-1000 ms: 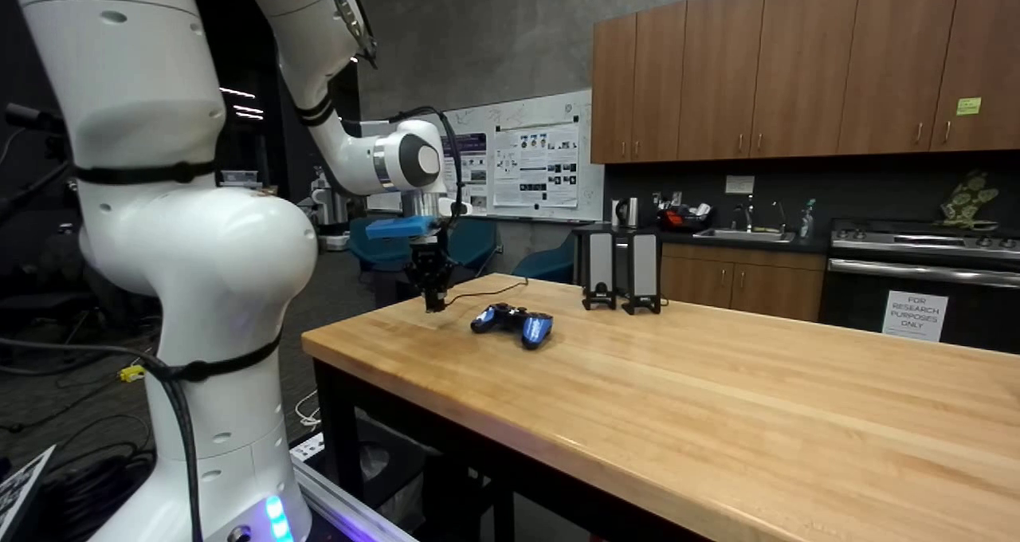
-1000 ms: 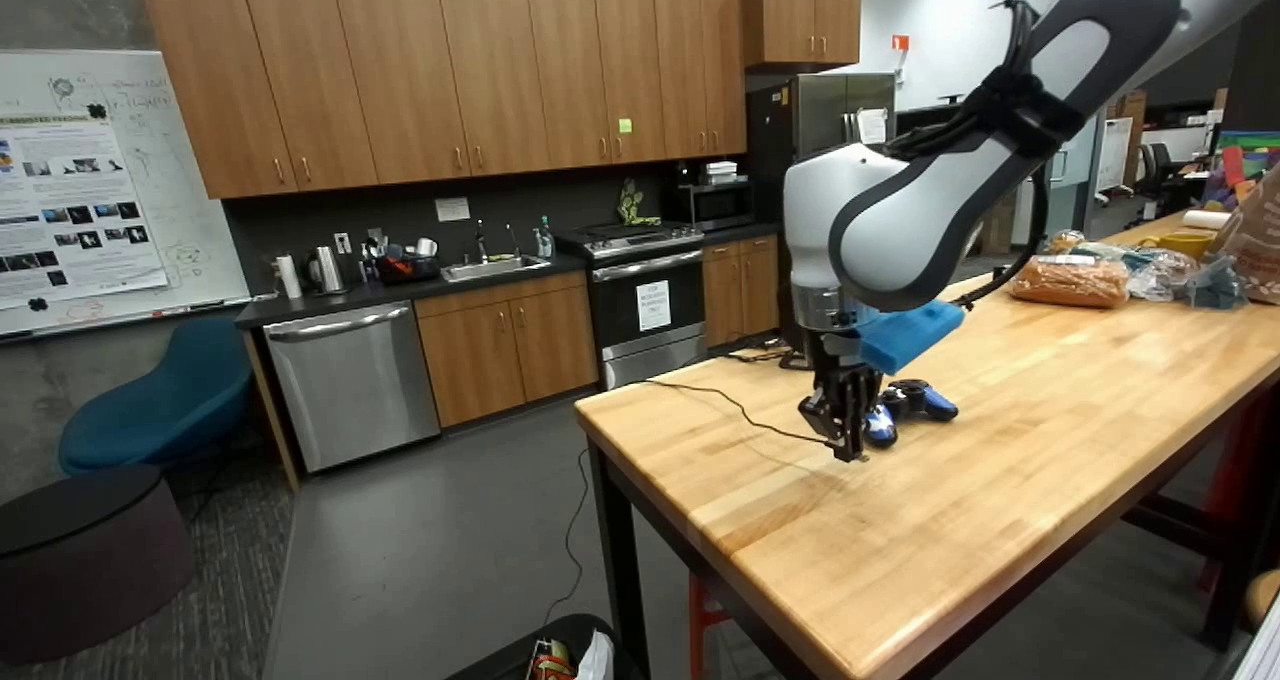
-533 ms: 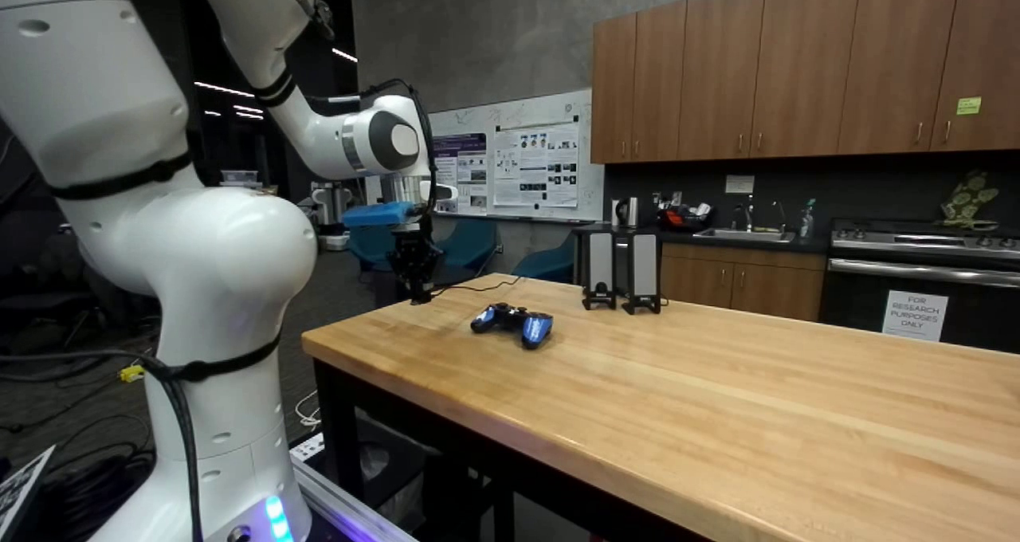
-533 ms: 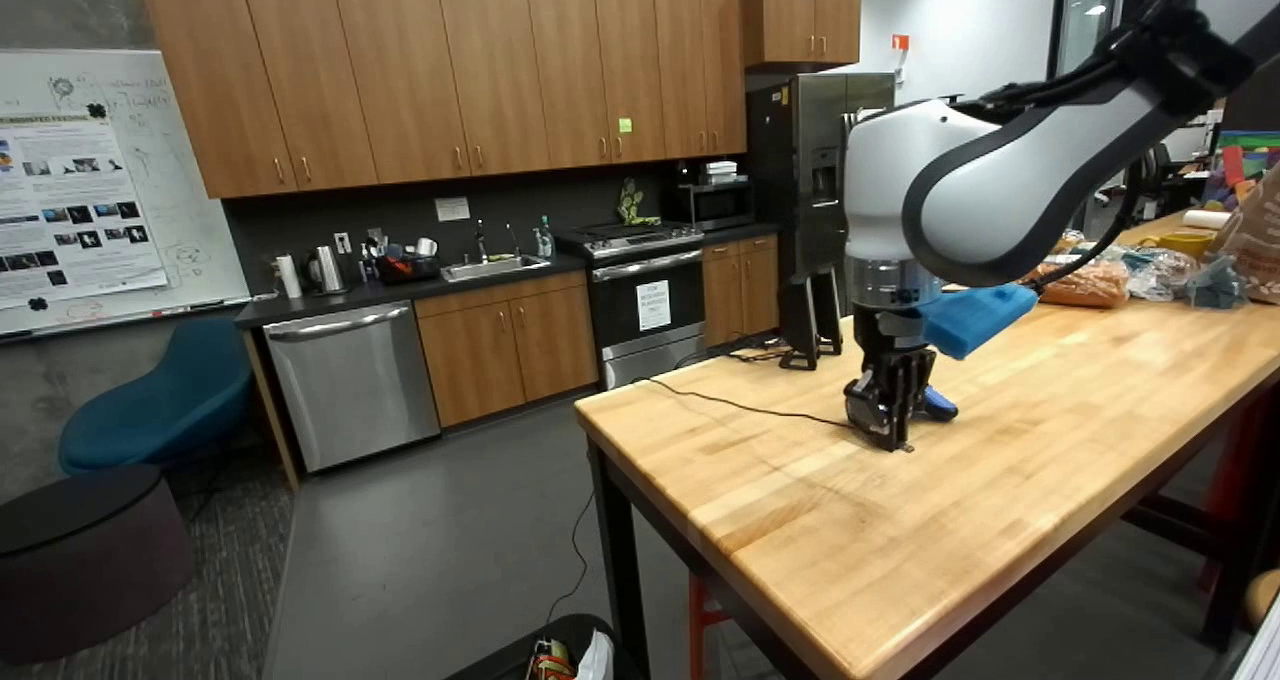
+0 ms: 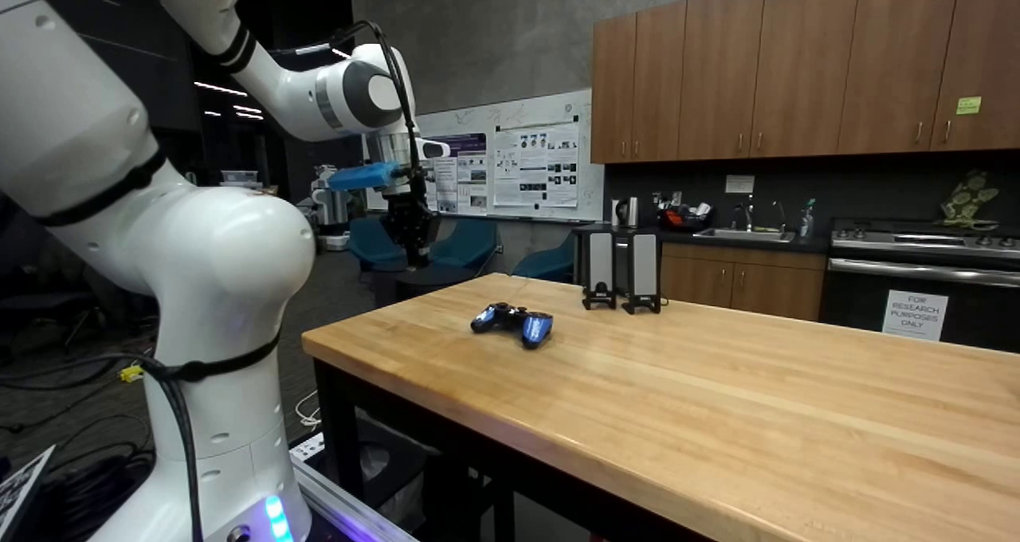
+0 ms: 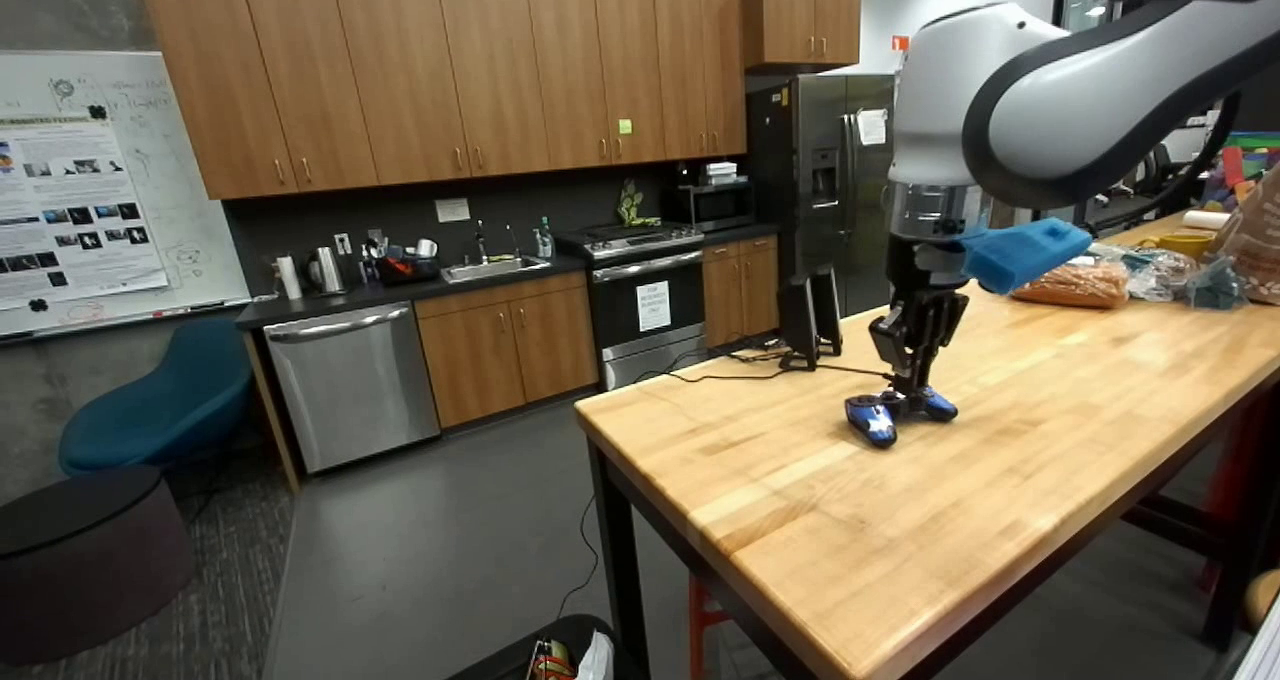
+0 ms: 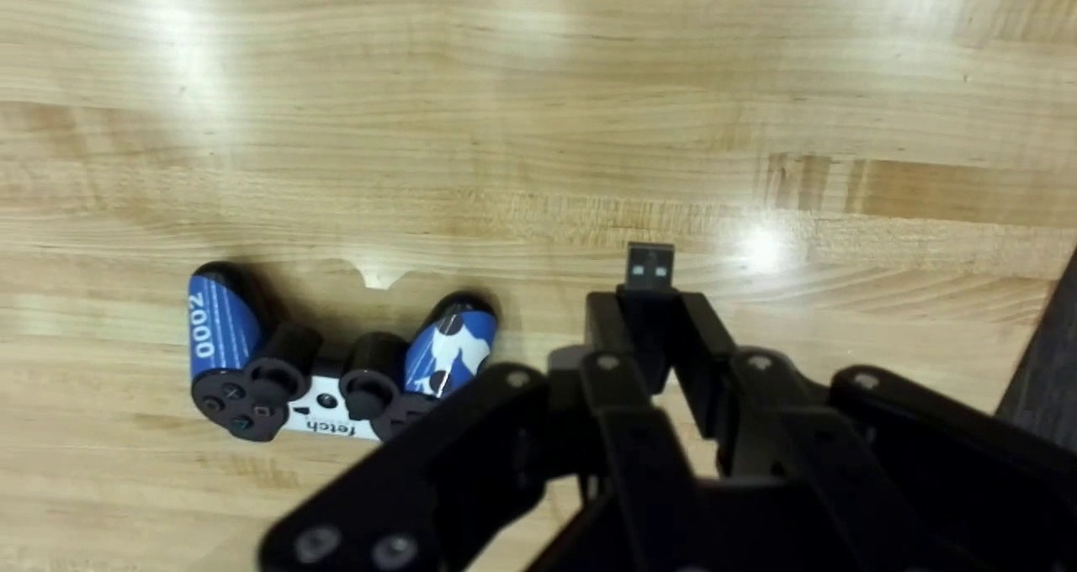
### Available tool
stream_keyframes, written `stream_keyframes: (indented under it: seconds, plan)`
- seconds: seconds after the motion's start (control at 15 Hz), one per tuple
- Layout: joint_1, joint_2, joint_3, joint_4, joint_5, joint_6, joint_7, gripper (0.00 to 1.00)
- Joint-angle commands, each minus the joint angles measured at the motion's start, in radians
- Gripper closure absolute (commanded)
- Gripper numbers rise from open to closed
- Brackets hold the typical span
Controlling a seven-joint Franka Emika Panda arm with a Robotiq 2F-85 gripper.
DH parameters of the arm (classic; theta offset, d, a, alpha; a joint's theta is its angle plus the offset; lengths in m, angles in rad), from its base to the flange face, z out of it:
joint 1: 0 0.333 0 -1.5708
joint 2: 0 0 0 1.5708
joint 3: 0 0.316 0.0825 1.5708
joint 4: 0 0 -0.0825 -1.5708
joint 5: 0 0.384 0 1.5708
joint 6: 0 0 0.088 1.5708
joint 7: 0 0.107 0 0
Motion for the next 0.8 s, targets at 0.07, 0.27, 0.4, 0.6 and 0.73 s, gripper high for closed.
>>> stream_keyframes:
  seconds: [0.07,0.27,0.4,0.6,0.73]
  plan:
    - [-0.039,-0.091,0.014,0.001,0.027,-0.071,-0.011,0.95]
    - [-0.053,-0.099,0.029,0.002,-0.001,-0.186,-0.026,0.95]
    - [-0.051,-0.083,0.045,0.011,-0.013,-0.283,-0.036,0.95]
    - [-0.044,-0.033,0.060,0.022,-0.018,-0.370,-0.051,0.95]
    - [-0.045,0.031,0.063,0.035,-0.020,-0.398,-0.066,0.95]
